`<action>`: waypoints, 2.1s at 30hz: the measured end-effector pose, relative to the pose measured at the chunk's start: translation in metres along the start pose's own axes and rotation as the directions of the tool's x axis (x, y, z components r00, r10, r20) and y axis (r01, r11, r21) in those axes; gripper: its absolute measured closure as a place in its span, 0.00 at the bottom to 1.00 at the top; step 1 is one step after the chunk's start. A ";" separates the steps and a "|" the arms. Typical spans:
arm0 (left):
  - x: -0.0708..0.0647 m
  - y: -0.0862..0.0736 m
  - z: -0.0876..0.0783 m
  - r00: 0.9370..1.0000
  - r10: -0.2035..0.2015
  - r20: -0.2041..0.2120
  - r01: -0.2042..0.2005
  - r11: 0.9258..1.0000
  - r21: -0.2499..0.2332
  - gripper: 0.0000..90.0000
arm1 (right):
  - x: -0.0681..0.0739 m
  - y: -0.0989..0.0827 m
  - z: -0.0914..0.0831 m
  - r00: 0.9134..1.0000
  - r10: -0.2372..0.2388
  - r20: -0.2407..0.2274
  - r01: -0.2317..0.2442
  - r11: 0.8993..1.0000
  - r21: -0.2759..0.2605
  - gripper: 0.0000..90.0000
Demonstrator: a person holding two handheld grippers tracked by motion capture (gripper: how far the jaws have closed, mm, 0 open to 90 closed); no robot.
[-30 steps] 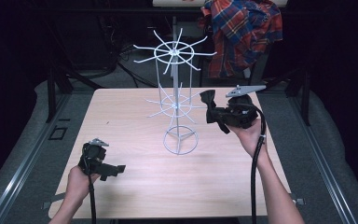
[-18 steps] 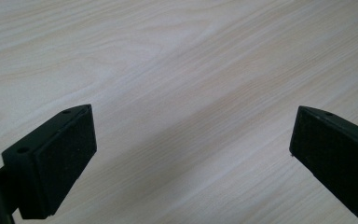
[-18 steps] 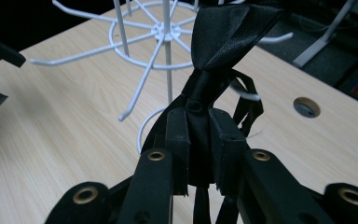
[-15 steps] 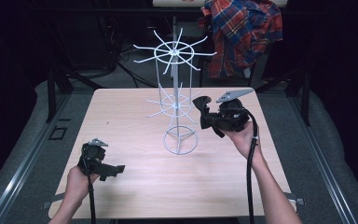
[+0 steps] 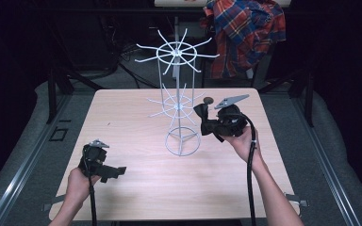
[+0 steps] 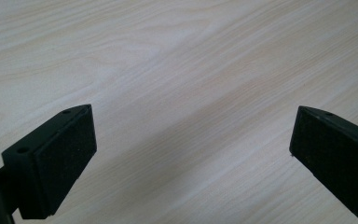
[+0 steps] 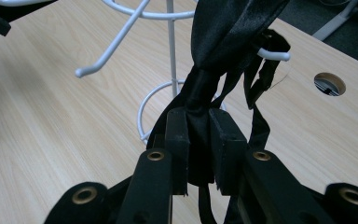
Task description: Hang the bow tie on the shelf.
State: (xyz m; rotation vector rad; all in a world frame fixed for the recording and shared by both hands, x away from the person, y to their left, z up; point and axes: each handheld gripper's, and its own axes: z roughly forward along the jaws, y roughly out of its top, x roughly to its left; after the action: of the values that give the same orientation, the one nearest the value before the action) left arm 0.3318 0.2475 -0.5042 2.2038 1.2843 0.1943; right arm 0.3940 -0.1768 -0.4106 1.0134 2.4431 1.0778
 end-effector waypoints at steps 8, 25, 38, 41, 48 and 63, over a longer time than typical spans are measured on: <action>0.000 0.000 0.000 1.000 0.003 0.002 -0.003 1.000 0.004 0.01 | 0.000 -0.003 0.006 1.000 -0.009 0.006 0.009 0.999 0.038 0.87; -0.001 0.002 0.003 1.000 0.009 0.005 -0.009 1.000 0.013 0.01 | -0.001 -0.009 0.018 1.000 -0.021 -0.022 0.023 0.997 0.076 0.87; -0.004 0.002 0.003 1.000 0.022 0.013 -0.023 1.000 0.015 0.01 | -0.002 -0.013 0.018 0.997 -0.059 -0.050 0.063 0.995 0.080 0.87; -0.003 0.003 0.003 0.999 0.023 0.025 -0.023 1.000 0.007 0.00 | 0.001 -0.012 0.016 0.997 -0.069 -0.044 0.073 0.994 0.080 0.87; -0.003 0.002 0.003 1.000 0.019 0.018 -0.019 1.000 0.015 0.00 | 0.006 -0.009 0.019 0.993 -0.108 -0.038 0.110 0.991 0.069 0.87; -0.003 0.001 0.003 1.000 0.021 0.012 -0.021 1.000 0.016 0.01 | 0.008 -0.010 0.028 0.990 -0.138 -0.020 0.140 0.987 0.081 0.85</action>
State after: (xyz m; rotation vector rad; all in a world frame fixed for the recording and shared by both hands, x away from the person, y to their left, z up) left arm 0.3319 0.2432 -0.5053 2.2294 1.2613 0.1793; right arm 0.3972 -0.1611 -0.4368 0.8465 2.5460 0.9497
